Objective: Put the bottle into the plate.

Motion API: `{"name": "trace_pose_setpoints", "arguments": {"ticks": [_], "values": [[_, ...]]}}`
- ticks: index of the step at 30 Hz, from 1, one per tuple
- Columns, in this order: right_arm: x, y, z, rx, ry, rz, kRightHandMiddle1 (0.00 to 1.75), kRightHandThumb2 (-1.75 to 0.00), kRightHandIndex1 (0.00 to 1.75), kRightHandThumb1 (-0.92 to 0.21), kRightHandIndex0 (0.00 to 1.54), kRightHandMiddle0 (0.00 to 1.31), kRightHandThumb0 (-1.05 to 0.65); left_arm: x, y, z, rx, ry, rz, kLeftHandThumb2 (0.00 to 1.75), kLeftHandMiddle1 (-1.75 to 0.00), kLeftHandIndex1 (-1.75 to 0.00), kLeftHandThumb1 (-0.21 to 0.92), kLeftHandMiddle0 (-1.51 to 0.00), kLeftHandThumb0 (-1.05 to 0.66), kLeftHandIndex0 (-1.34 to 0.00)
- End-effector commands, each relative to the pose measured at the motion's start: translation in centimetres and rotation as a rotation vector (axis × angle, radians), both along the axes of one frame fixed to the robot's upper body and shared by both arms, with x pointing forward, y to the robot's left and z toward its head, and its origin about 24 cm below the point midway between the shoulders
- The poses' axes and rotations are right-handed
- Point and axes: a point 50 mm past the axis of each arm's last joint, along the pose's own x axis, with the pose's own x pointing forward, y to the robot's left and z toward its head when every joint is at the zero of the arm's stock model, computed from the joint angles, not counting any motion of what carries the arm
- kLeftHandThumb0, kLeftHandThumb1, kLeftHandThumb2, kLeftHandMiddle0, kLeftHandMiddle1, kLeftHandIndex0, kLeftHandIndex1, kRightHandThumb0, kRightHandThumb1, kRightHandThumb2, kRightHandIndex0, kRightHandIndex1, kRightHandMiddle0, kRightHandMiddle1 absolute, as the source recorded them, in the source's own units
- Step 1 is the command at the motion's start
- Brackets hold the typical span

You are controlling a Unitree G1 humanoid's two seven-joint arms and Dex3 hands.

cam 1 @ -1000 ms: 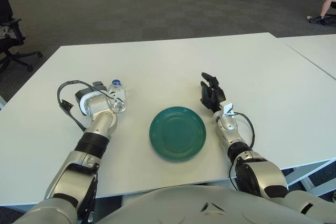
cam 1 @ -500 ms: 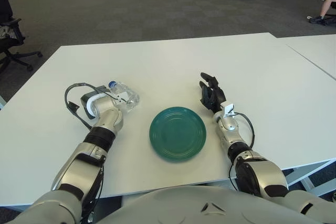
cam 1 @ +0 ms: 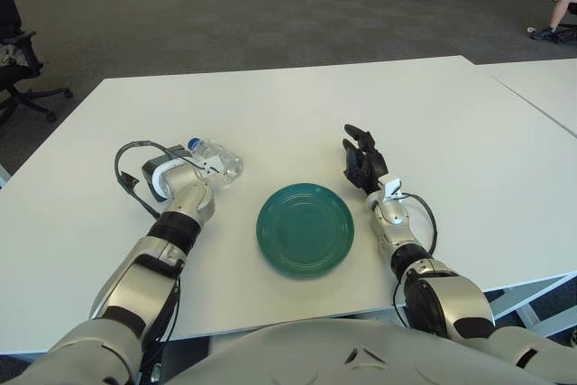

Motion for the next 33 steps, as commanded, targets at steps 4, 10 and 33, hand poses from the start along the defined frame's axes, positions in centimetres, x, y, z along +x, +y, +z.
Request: {"name": "trace_pose_setpoints", "arguments": {"ticks": [4,10,33], "values": [[-1.3,-0.3,-2.1,-0.004,0.12,0.007,0.62,-0.82,0.0,-0.92,0.24,0.0,-0.74,0.8,0.6,0.9,0.019,-0.045,0.003,1.27,-1.75,-0.32,0.92,-0.96,-1.05,0.0],[-1.3,-0.2,-1.9,0.001,0.105,0.013,0.62,-0.83,0.0,-0.92,0.24,0.0,-0.72,0.9,0.8,1.3,0.015,-0.07,-0.006,1.27,-1.75,-0.34,0.92,-0.96,-1.05,0.0],[-1.1,0.0,-2.5,0.003,0.184,-0.032,0.63,-0.8,0.01,-0.92,0.26,0.0,-0.69,-1.7,0.1,9.2,0.016,-0.341,-0.114,1.22,-1.48,-0.28,0.92,-0.53,-1.05,0.0]]}}
